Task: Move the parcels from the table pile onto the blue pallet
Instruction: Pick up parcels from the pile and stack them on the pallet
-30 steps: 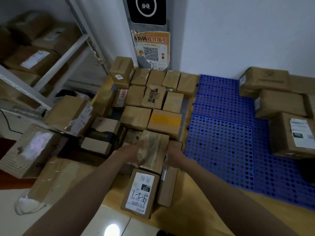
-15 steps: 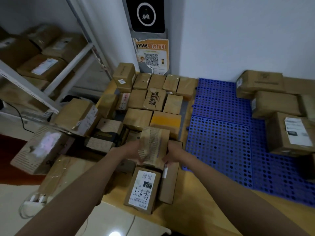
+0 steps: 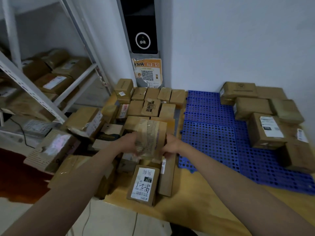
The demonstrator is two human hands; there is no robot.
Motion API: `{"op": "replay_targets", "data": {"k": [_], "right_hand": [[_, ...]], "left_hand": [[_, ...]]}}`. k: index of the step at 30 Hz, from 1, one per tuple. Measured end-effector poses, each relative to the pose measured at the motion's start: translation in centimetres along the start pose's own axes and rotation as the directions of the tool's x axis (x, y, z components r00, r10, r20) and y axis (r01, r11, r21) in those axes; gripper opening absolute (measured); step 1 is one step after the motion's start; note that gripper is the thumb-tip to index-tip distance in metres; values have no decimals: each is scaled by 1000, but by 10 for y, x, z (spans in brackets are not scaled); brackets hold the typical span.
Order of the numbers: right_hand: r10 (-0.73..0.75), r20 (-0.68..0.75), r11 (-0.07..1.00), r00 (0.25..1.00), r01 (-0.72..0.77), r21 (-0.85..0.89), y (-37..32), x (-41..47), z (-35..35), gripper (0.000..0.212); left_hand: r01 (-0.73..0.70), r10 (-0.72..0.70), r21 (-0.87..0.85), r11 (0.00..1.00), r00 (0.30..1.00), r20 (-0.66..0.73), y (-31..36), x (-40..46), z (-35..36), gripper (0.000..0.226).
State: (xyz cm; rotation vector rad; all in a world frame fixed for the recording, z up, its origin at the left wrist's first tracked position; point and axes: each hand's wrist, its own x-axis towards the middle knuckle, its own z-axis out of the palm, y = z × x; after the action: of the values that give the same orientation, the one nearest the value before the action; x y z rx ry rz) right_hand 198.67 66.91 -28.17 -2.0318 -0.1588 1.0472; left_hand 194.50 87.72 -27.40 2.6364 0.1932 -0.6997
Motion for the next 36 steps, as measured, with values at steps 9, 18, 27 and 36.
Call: {"op": "replay_targets", "data": {"k": [9,18,27,36], "right_hand": [[45,-148,999,988,-43,16,23,-65,-11,92],[130,-262,990,956,-109,93,87,-116,-47,78],[146,-166,980,975,-119,158,120,-124,-128,99],[-153,-236,988,960,141,-67,164,-99,-210,103]], "left_hand": [[-136,136,51,989,991,-3,44,-33,8,75],[-261,259,79,962,965,25,125,-38,43,76],[-262,251,157,952,964,85,205,10,50,99],[-244,238,174,954,970,55,265,70,57,101]]}}
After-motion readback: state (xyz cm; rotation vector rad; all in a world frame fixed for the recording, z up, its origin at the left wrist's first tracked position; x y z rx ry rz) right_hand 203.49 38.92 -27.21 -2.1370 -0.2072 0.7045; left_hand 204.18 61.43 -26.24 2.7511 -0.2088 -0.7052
